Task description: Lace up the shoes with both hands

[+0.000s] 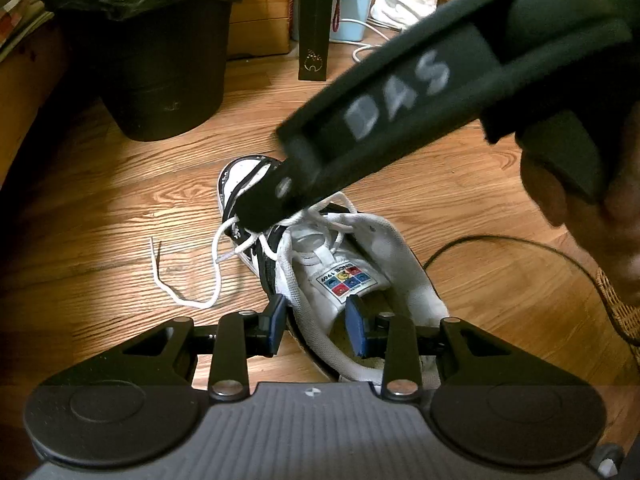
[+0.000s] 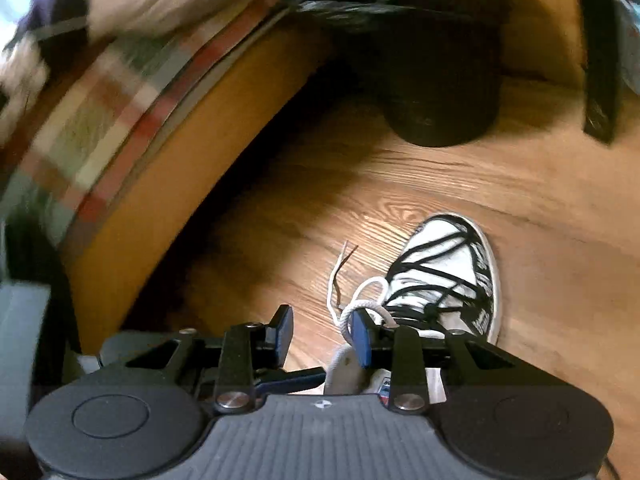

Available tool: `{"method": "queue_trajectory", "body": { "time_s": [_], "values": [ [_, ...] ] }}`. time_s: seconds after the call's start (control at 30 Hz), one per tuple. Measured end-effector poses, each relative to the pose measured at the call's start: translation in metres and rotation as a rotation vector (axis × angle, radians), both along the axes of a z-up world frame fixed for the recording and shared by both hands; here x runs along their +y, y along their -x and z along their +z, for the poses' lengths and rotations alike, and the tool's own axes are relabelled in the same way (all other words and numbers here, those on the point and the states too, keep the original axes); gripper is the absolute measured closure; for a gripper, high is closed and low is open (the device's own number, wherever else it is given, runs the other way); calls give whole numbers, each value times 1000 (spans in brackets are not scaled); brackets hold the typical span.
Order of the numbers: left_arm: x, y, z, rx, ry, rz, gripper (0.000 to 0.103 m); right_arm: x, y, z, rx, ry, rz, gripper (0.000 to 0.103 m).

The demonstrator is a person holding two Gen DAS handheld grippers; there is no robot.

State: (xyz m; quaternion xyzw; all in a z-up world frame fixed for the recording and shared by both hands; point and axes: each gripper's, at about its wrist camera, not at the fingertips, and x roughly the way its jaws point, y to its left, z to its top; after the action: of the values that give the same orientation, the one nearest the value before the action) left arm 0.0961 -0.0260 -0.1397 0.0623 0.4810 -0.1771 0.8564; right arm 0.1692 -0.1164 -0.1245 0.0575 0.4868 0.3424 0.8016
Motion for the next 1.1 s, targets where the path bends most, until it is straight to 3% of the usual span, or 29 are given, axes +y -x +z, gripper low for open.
{"method": "queue_trajectory", "body": {
  "time_s": [0.2, 0.37, 0.57, 0.67, 0.77, 0.83, 1.1],
  "values": [
    [-1, 1, 1, -3, 1, -12, 68, 33, 7, 0, -64, 192, 176, 66],
    [-3, 1, 1, -2, 0, -16, 68, 30, 11, 12, -90, 305, 265, 66],
    [-3, 0, 0, -3, -3, -19, 68, 11, 15, 30, -98, 334, 307, 67],
    [-1, -1, -1, -4, -5, -21, 68, 3, 11, 25, -138, 355, 268, 67],
    [-1, 0, -1, -6, -9, -23, 68, 11, 15, 11, -267, 499, 269, 67],
    [-1, 1, -1, -5, -7, -22, 68, 19, 17, 3, -291, 534, 316, 68],
    [-2, 1, 0, -6, -4, -21, 68, 30, 13, -20, -272, 571, 340, 71]
  ]
}}
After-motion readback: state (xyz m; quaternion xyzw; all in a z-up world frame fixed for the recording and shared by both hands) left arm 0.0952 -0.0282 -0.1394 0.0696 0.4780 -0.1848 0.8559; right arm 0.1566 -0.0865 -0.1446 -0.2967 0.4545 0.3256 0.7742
